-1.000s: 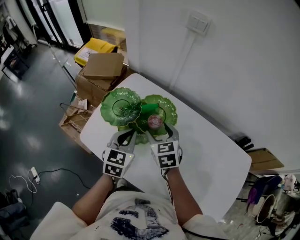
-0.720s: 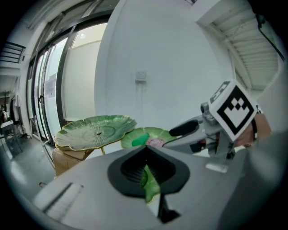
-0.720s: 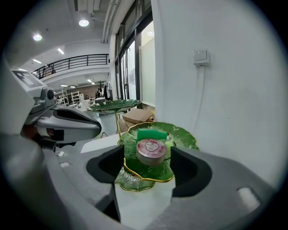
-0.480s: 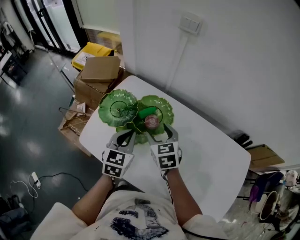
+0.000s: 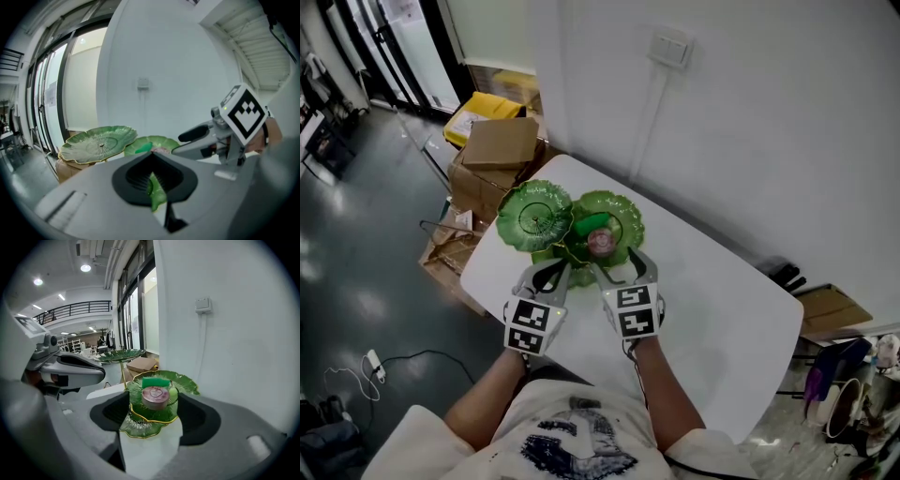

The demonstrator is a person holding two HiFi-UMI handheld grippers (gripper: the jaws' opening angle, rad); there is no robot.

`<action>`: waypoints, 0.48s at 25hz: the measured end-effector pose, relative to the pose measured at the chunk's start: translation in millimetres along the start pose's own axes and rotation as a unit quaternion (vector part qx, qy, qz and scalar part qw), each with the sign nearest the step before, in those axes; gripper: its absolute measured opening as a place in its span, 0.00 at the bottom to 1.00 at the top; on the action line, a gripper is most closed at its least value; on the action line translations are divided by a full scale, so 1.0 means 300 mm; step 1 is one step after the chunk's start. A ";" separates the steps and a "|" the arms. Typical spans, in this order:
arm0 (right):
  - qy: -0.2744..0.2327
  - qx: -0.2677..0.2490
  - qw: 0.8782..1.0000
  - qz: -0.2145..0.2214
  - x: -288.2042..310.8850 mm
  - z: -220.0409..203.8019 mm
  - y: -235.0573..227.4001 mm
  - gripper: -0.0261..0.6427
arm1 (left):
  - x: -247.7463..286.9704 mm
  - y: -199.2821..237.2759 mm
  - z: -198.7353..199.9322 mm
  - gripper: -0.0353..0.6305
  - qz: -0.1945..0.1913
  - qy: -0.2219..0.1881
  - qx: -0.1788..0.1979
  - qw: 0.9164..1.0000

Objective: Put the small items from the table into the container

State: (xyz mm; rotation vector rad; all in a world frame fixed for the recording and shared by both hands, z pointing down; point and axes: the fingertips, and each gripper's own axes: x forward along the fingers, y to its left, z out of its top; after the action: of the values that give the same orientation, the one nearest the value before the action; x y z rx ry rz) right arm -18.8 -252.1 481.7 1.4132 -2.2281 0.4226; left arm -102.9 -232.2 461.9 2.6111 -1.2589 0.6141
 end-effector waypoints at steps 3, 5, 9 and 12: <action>-0.011 0.007 1.000 -0.005 -0.016 0.000 -0.006 0.51 | -0.010 -0.004 -0.001 0.04 0.001 -0.002 0.002 1.000; -0.019 0.010 1.000 -0.010 -0.024 -0.005 -0.013 0.51 | -0.018 -0.004 0.000 0.04 0.003 -0.003 0.004 1.000; -0.029 0.025 0.999 -0.015 -0.054 0.002 -0.005 0.51 | -0.037 -0.002 0.000 0.04 -0.002 -0.006 0.005 1.000; -0.049 0.038 0.998 -0.028 -0.090 0.022 0.004 0.51 | -0.053 -0.005 0.003 0.04 -0.017 -0.008 0.011 1.000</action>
State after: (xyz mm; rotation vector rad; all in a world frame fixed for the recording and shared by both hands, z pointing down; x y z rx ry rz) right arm -11.6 -234.1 461.6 1.5626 -2.2654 0.4327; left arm -110.4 -220.3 454.0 2.6539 -1.2171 0.6063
